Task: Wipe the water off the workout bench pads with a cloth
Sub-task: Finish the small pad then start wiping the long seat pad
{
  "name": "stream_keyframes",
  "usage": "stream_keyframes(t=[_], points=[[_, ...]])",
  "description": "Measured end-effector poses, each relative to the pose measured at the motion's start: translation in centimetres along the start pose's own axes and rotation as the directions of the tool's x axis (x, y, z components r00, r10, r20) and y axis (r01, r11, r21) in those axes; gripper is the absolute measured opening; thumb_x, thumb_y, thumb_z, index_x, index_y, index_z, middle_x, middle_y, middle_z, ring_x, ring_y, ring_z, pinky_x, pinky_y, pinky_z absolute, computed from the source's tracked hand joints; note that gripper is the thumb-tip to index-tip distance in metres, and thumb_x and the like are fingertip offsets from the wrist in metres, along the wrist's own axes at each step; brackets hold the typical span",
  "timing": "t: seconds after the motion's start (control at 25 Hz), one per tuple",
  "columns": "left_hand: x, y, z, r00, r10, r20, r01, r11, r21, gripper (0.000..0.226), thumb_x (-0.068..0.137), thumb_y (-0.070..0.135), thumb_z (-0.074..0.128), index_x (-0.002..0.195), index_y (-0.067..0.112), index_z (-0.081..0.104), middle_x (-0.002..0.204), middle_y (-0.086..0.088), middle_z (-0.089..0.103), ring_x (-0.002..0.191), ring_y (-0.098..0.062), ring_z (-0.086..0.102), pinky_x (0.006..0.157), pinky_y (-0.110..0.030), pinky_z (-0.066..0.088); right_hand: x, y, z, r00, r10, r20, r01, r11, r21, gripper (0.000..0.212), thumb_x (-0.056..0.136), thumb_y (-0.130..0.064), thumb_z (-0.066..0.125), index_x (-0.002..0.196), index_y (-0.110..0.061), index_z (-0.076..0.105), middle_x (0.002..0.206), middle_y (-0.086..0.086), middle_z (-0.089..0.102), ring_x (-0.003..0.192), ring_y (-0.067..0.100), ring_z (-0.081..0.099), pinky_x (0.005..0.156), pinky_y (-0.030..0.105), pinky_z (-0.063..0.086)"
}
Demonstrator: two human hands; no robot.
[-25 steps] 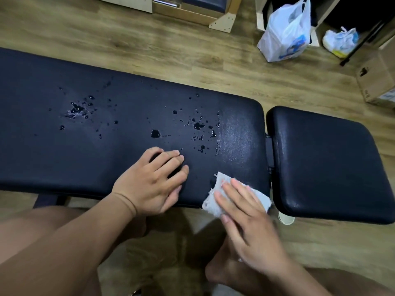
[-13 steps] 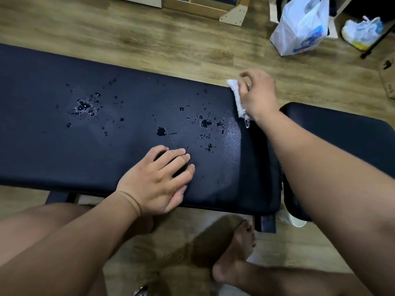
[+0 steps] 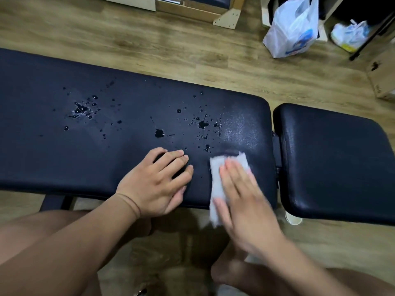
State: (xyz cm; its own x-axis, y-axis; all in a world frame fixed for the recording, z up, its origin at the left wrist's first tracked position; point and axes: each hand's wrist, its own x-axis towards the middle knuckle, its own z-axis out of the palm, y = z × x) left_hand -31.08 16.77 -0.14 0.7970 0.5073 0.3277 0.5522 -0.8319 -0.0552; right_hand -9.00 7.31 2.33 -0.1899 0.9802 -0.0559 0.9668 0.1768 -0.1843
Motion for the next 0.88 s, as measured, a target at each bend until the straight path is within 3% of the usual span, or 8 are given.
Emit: stream_keyframes(t=[0.12, 0.2, 0.32, 0.4, 0.48, 0.56, 0.72, 0.88], points=[[0.0, -0.1, 0.1, 1.0, 0.006, -0.009, -0.006, 1.0, 0.012, 0.04, 0.087, 0.032, 0.047, 0.113, 0.009, 0.066, 0.119, -0.015, 0.066, 0.115, -0.034, 0.061, 0.094, -0.047, 0.044, 10.3, 4.7, -1.1, 0.993, 0.109, -0.037, -0.111, 0.992, -0.057, 0.065, 0.099, -0.039, 0.019, 0.15, 0.002, 0.024, 0.158, 0.021, 0.02, 0.148, 0.032, 0.016, 0.121, 0.043, 0.013], [0.0, -0.1, 0.0, 1.0, 0.018, -0.015, -0.017, 1.0, 0.015, 0.04, 0.088, 0.032, 0.046, 0.113, 0.009, 0.066, 0.118, -0.015, 0.066, 0.114, -0.034, 0.061, 0.093, -0.047, 0.044, 17.9, 8.2, -1.9, 0.98, 0.2, -0.012, -0.2, 0.979, -0.025, 0.06, 0.102, -0.037, 0.021, 0.151, -0.002, 0.023, 0.16, 0.019, 0.017, 0.149, 0.031, 0.014, 0.121, 0.041, 0.01], [0.1, -0.3, 0.2, 0.999, 0.028, -0.03, -0.027, 1.0, 0.014, 0.039, 0.088, 0.032, 0.045, 0.112, 0.009, 0.065, 0.117, -0.015, 0.067, 0.114, -0.034, 0.061, 0.093, -0.047, 0.045, 23.3, 8.8, -2.7, 0.923, 0.382, 0.039, -0.384, 0.921, 0.064, 0.047, 0.101, -0.033, 0.026, 0.134, -0.006, 0.048, 0.146, 0.02, 0.044, 0.136, 0.032, 0.038, 0.111, 0.037, 0.027], [0.0, -0.1, 0.2, 0.999, 0.023, -0.029, -0.023, 1.0, 0.012, 0.039, 0.088, 0.032, 0.045, 0.112, 0.008, 0.066, 0.117, -0.015, 0.067, 0.113, -0.034, 0.062, 0.093, -0.047, 0.045, 21.2, 6.8, -2.2, 0.923, 0.384, -0.036, -0.381, 0.921, 0.079, 0.048, 0.101, -0.031, 0.026, 0.142, -0.011, 0.043, 0.152, 0.013, 0.038, 0.141, 0.027, 0.031, 0.115, 0.035, 0.018], [0.1, -0.2, 0.1, 0.999, 0.02, -0.035, -0.019, 1.0, 0.023, 0.039, 0.089, 0.032, 0.045, 0.112, 0.008, 0.066, 0.118, -0.015, 0.067, 0.113, -0.034, 0.062, 0.093, -0.047, 0.044, 15.8, 4.3, -1.2, 0.948, 0.297, -0.11, -0.29, 0.954, 0.078, 0.052, 0.102, -0.031, 0.025, 0.15, -0.013, 0.03, 0.16, 0.006, 0.024, 0.148, 0.027, 0.016, 0.121, 0.038, 0.009], [0.1, -0.1, 0.2, 0.999, 0.024, -0.041, -0.023, 0.999, 0.026, 0.039, 0.089, 0.031, 0.045, 0.112, 0.008, 0.066, 0.118, -0.015, 0.066, 0.114, -0.035, 0.061, 0.093, -0.047, 0.043, 8.5, 1.6, -0.1, 0.969, 0.214, -0.124, -0.212, 0.977, 0.029, 0.056, 0.099, -0.032, 0.027, 0.15, -0.011, 0.031, 0.159, 0.008, 0.025, 0.148, 0.03, 0.017, 0.12, 0.045, 0.016], [0.0, 0.1, 0.0, 0.999, 0.017, -0.038, -0.015, 0.999, 0.03, 0.039, 0.088, 0.031, 0.048, 0.113, 0.008, 0.067, 0.117, -0.015, 0.067, 0.113, -0.034, 0.062, 0.094, -0.047, 0.043, -3.8, -3.5, 1.0, 0.984, 0.174, -0.042, -0.167, 0.978, 0.125, 0.06, 0.093, -0.036, 0.041, 0.149, -0.016, 0.035, 0.159, 0.0, 0.026, 0.148, 0.024, 0.019, 0.118, 0.044, 0.018], [0.1, -0.1, 0.0, 0.998, 0.018, -0.056, -0.017, 1.0, 0.022, 0.038, 0.088, 0.03, 0.047, 0.111, 0.008, 0.068, 0.115, -0.015, 0.067, 0.113, -0.034, 0.062, 0.093, -0.047, 0.045, 2.1, -0.8, 0.5, 0.986, 0.157, -0.061, -0.156, 0.988, 0.018, 0.057, 0.098, -0.036, 0.03, 0.148, -0.011, 0.036, 0.157, 0.008, 0.03, 0.146, 0.03, 0.025, 0.117, 0.048, 0.023]])
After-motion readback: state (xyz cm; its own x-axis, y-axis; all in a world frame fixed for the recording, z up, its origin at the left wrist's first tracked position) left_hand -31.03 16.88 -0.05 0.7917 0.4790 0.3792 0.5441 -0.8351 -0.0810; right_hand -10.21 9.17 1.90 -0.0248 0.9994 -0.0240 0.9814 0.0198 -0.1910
